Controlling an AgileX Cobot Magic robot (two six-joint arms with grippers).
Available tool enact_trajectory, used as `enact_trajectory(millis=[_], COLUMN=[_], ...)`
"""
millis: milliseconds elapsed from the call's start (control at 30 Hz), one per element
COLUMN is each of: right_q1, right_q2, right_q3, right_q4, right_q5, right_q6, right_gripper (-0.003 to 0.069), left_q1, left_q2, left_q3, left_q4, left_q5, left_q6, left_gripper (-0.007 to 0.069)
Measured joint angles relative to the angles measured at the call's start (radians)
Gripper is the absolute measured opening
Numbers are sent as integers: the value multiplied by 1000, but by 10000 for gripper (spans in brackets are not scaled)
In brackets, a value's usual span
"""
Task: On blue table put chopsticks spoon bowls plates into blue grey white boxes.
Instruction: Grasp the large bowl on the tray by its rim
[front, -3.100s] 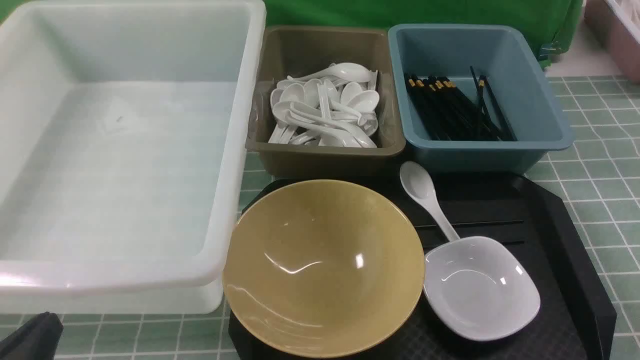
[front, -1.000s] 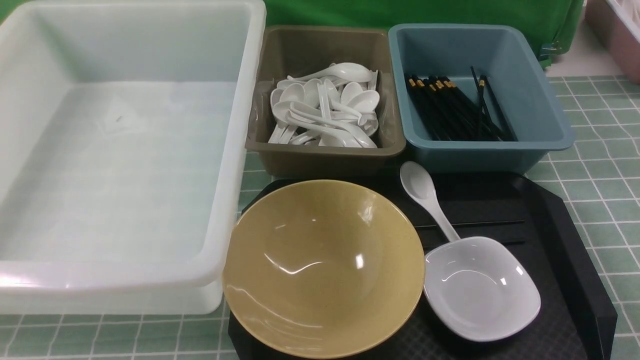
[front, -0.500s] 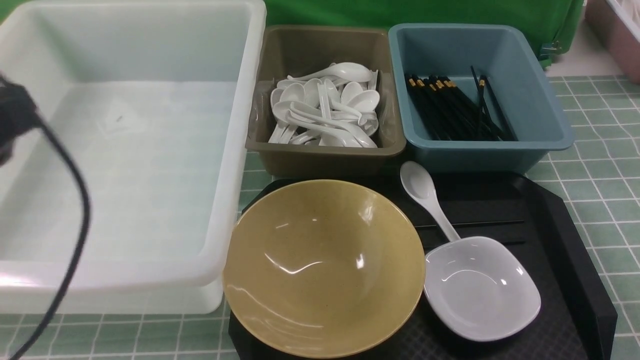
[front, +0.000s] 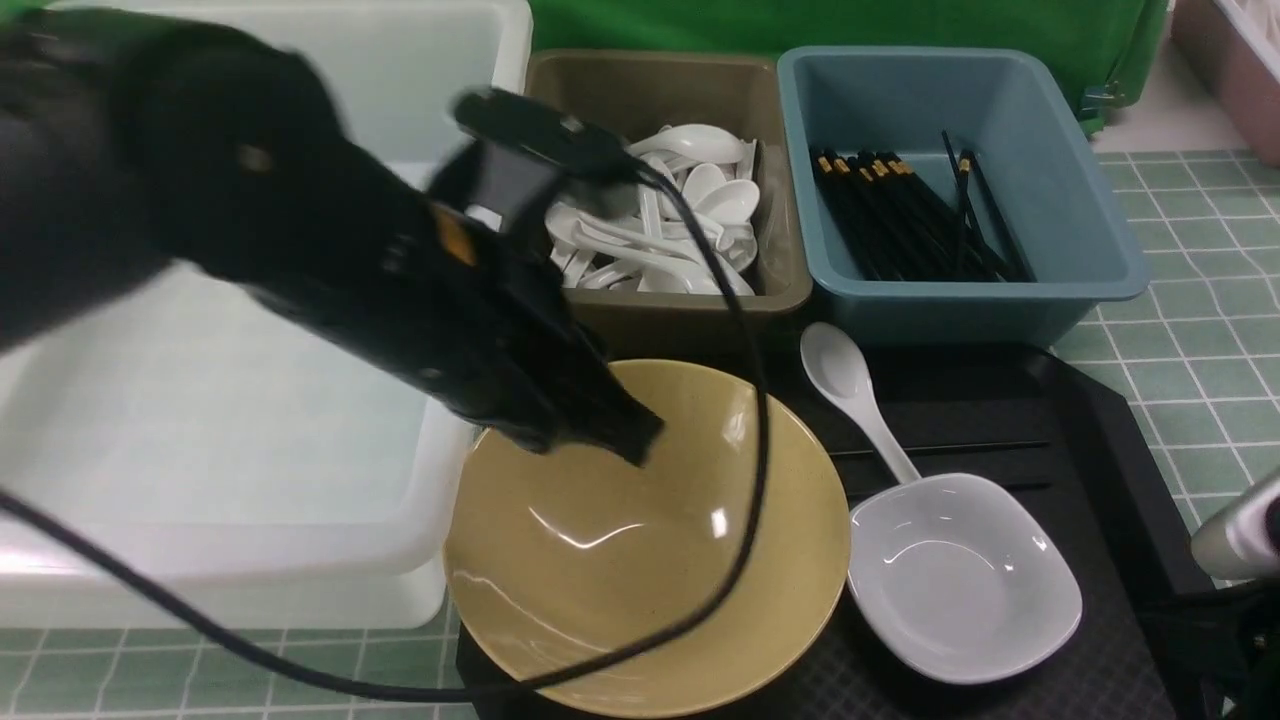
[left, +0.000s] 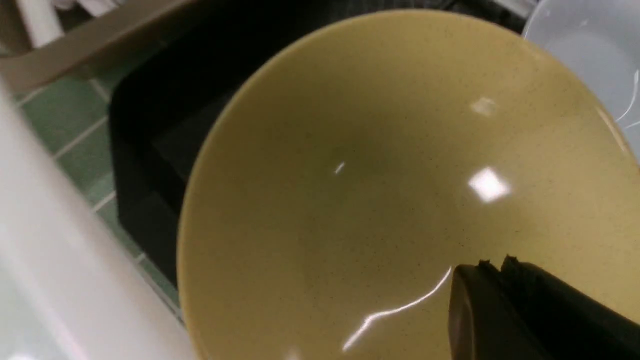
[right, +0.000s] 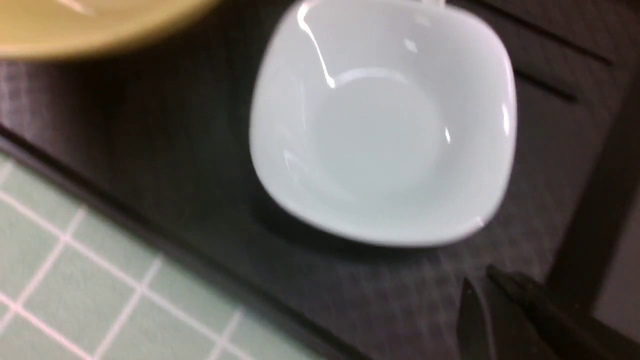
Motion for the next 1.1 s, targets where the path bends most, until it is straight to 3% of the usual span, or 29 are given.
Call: enact_trajectory(millis=[200,433,600,667,733,900,1100], right_q1=[5,11,11,11,11,11,11], right_q2=[13,13,13,13,13,13,13], right_q3=[0,0,0,0,0,0,0], right_q4=[20,24,25,25,25,25,25], right_q5=[3,5,5,5,4,3,-8], right_q6=[2,3,3,3,3,3,3], right_gripper=[36,36,36,36,36,36,36], left_q1=[-57,-82,-85,-85,-81,-40,11], left_q2=[217,366,397,397,391,353,331], left_q3=[-58,-109,-136,-155,-188,-269,-357], left_q4=[33,-221,-484,-624,-686,-561,-162], left_q5=[-40,-119,-146,-142,-104,22,154], left_q6=[-50,-23,151,298,408,401,168], left_gripper=[5,5,42,123,237,442,554])
